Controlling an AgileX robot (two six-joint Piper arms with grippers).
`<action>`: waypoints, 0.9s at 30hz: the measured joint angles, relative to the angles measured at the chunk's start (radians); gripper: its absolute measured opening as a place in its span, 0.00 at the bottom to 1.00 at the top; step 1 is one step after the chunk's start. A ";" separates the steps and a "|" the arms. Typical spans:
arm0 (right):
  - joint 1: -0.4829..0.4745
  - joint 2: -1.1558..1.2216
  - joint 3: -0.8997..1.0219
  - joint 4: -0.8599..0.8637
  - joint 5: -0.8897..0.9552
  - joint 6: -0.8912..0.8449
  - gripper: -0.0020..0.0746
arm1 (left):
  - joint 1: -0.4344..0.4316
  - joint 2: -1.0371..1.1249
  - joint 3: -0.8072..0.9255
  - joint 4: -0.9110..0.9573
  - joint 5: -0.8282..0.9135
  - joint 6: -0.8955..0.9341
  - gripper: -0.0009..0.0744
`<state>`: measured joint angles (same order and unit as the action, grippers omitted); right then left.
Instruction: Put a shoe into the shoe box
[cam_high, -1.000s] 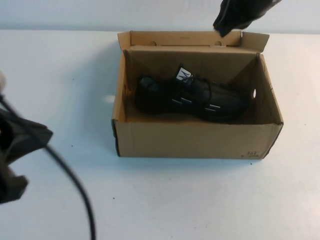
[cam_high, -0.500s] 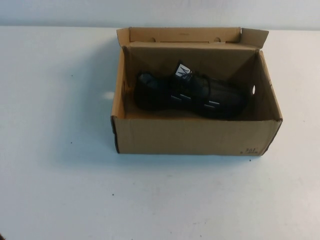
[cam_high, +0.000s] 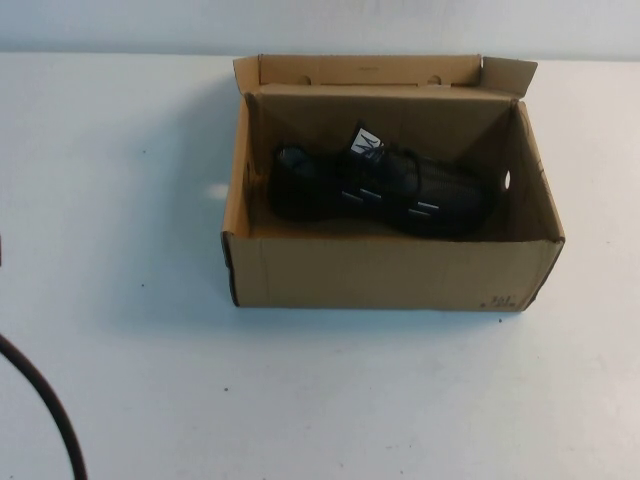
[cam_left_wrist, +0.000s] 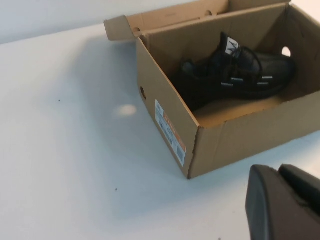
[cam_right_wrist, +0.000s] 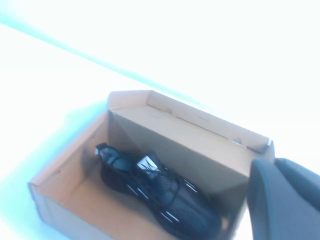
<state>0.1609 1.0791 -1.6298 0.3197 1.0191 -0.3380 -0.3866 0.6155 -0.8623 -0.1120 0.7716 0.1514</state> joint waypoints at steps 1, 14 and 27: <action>0.000 -0.050 0.081 -0.002 -0.047 -0.011 0.01 | 0.000 0.000 0.006 0.000 -0.015 -0.005 0.01; 0.000 -0.691 0.926 0.025 -0.367 -0.105 0.01 | 0.000 0.000 0.014 -0.003 -0.039 -0.007 0.01; 0.000 -0.905 1.107 0.134 -0.398 -0.105 0.01 | 0.000 0.000 0.016 -0.003 -0.035 0.005 0.01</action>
<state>0.1609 0.1744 -0.5230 0.4533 0.6207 -0.4430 -0.3866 0.6155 -0.8461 -0.1152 0.7362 0.1561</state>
